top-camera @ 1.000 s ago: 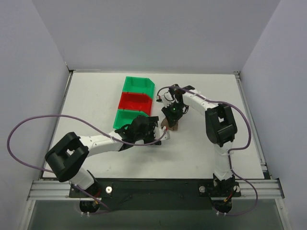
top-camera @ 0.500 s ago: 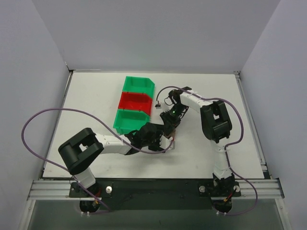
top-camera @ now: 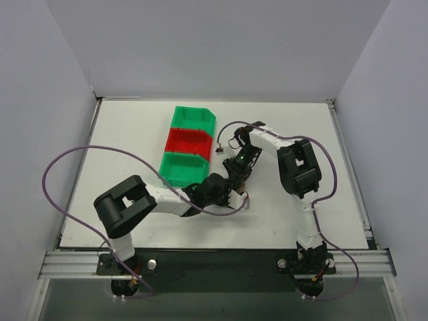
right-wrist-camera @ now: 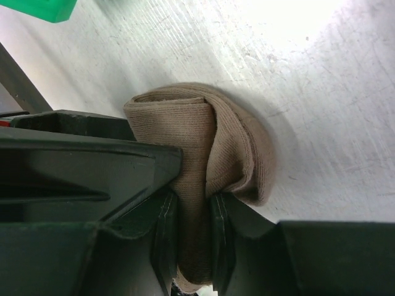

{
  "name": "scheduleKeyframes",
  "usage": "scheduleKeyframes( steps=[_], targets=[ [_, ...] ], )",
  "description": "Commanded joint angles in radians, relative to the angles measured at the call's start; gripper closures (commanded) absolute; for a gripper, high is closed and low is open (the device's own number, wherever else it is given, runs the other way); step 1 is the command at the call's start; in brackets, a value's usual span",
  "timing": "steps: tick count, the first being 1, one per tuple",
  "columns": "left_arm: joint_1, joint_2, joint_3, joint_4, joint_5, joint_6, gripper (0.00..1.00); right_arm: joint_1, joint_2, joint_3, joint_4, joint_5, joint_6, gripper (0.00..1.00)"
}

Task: Roll the socks
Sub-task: Adjust the sock at the center of the board.

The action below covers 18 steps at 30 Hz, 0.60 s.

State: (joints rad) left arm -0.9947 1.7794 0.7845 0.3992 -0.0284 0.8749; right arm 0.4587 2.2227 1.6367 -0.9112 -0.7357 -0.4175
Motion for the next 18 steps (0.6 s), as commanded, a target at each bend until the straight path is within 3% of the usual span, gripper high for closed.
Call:
scheduleKeyframes(
  steps=[1,4,9,12,13,18],
  targets=[
    [-0.012,0.067,0.047,-0.011,-0.034,-0.001,0.37,0.014,0.055,-0.003,-0.049,0.041,-0.043,1.00],
    [-0.016,0.098,0.047,0.001,-0.056,0.003,0.42,0.014,0.058,0.002,-0.055,0.038,-0.046,1.00],
    [-0.027,0.130,0.051,-0.005,-0.074,0.013,0.72,0.012,0.066,0.012,-0.060,0.042,-0.044,1.00],
    [-0.025,0.135,0.056,-0.020,-0.074,0.016,0.75,0.006,0.068,0.020,-0.058,0.045,-0.033,1.00],
    [-0.025,0.135,0.053,-0.023,-0.071,0.015,0.83,0.005,0.068,0.028,-0.058,0.050,-0.029,0.99],
    [-0.028,0.144,0.056,-0.031,-0.070,0.004,0.85,-0.025,0.058,0.046,-0.060,0.056,0.000,0.82]
  ],
)
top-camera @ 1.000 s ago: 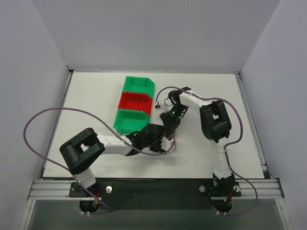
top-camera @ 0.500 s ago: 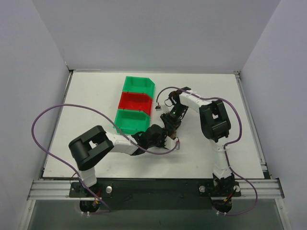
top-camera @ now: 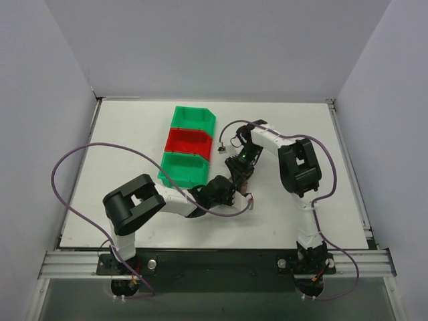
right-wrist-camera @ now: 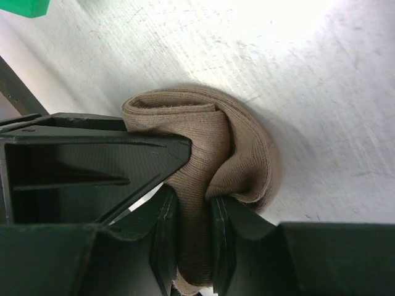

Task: Roll the socks
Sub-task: Adjust the sock at the center of the board.

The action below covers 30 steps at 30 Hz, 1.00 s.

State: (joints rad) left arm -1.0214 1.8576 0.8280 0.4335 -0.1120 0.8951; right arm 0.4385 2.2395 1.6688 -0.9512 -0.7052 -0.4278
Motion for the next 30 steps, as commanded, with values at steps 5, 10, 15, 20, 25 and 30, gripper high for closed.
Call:
scheduleKeyframes(
  steps=[5,10,15,20,25,30],
  targets=[
    [-0.005,0.074,0.016,-0.065,0.009,-0.018,0.85,-0.043,-0.001,0.032,-0.020,0.084,0.038,0.51],
    [-0.008,0.068,0.013,-0.067,0.009,-0.019,0.85,-0.086,-0.038,0.049,-0.017,0.148,0.052,0.36],
    [-0.006,0.071,0.020,-0.068,0.003,-0.021,0.85,-0.096,-0.064,0.054,-0.008,0.228,0.057,0.34],
    [-0.008,0.074,0.028,-0.075,-0.003,-0.019,0.85,-0.106,-0.106,0.032,-0.003,0.220,0.047,0.34],
    [-0.008,0.071,0.026,-0.073,-0.002,-0.022,0.85,-0.103,-0.038,0.065,-0.004,0.179,0.076,0.32],
    [-0.006,0.069,0.031,-0.078,-0.003,-0.027,0.85,-0.070,0.015,0.068,-0.004,0.164,0.086,0.29]
  ],
)
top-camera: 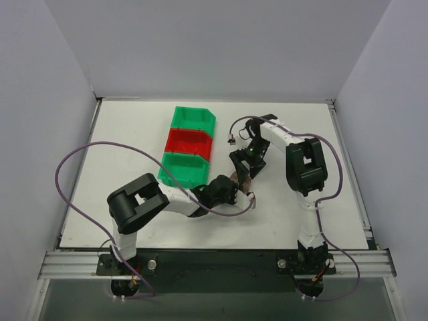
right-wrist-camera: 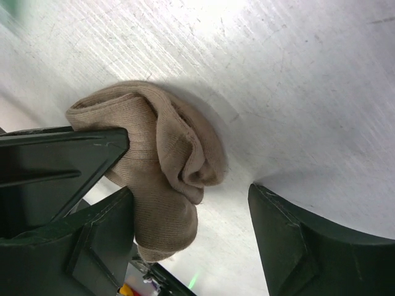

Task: Roll the socks
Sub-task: Adjust the sock at the center of the board.

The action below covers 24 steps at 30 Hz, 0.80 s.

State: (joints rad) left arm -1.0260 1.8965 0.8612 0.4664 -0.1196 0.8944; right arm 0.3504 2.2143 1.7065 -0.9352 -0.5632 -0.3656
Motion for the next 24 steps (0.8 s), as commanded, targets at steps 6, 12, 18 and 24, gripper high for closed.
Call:
scheduleKeyframes(
  steps=[6,12,18,24],
  targets=[
    [-0.003,0.021,0.006,-0.124,0.009,-0.034,0.86,0.041,0.096,0.058,-0.008,-0.024,0.053,0.26],
    [-0.003,0.019,0.002,-0.129,0.009,-0.038,0.88,0.044,0.108,0.059,0.042,-0.078,0.079,0.26],
    [-0.003,0.013,-0.002,-0.121,0.001,-0.037,0.88,0.053,0.117,0.033,0.029,-0.144,0.063,0.30],
    [-0.003,0.012,0.007,-0.123,-0.014,-0.038,0.89,0.070,0.145,0.028,-0.036,-0.216,0.053,0.41]
  ],
)
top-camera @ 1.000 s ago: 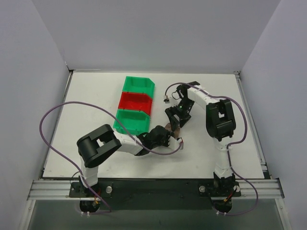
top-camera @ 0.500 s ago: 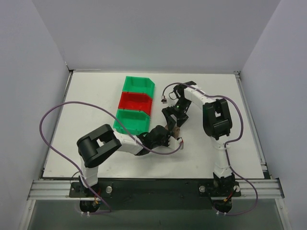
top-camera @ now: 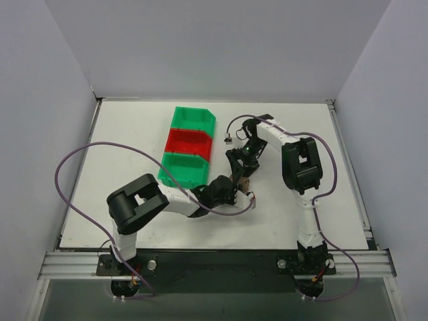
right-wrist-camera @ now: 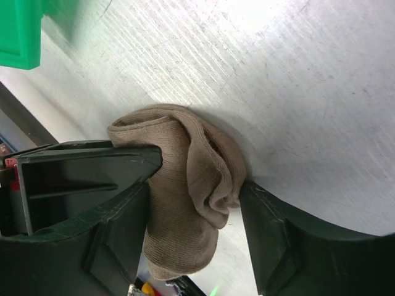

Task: Roll the socks
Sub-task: Adjust the sock at the center of the board.

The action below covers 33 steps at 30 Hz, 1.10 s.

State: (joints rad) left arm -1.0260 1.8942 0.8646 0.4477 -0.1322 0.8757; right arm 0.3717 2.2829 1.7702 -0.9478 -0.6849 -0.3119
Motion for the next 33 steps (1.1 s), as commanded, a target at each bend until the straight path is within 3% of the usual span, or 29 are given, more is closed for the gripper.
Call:
scheduleKeyframes(
  steps=[1,10,14,17,23,28,31,33],
  targets=[
    [-0.002,0.014,0.004,-0.104,-0.001,-0.020,0.89,0.050,0.073,-0.043,-0.025,-0.096,-0.001,0.42],
    [0.000,0.008,0.004,-0.096,-0.014,-0.024,0.89,0.053,0.073,-0.072,-0.049,-0.123,-0.019,0.76],
    [0.000,0.006,0.005,-0.095,-0.020,-0.026,0.89,0.055,0.070,-0.063,-0.062,-0.148,-0.026,1.00],
    [-0.002,-0.001,0.005,-0.093,-0.029,-0.023,0.89,0.053,0.058,-0.052,-0.062,-0.150,-0.027,1.00],
    [-0.002,-0.079,-0.004,-0.105,-0.040,-0.020,0.75,0.029,0.014,-0.026,-0.059,-0.165,-0.023,1.00],
    [-0.002,-0.152,-0.016,-0.126,-0.043,-0.023,0.57,0.012,-0.031,-0.017,-0.060,-0.179,-0.024,1.00],
    [0.001,-0.176,-0.032,-0.121,-0.055,-0.021,0.36,0.006,-0.057,-0.015,-0.059,-0.183,-0.024,1.00],
    [0.000,-0.184,-0.039,-0.118,-0.061,-0.021,0.29,0.004,-0.068,-0.012,-0.060,-0.189,-0.023,1.00]
  ],
)
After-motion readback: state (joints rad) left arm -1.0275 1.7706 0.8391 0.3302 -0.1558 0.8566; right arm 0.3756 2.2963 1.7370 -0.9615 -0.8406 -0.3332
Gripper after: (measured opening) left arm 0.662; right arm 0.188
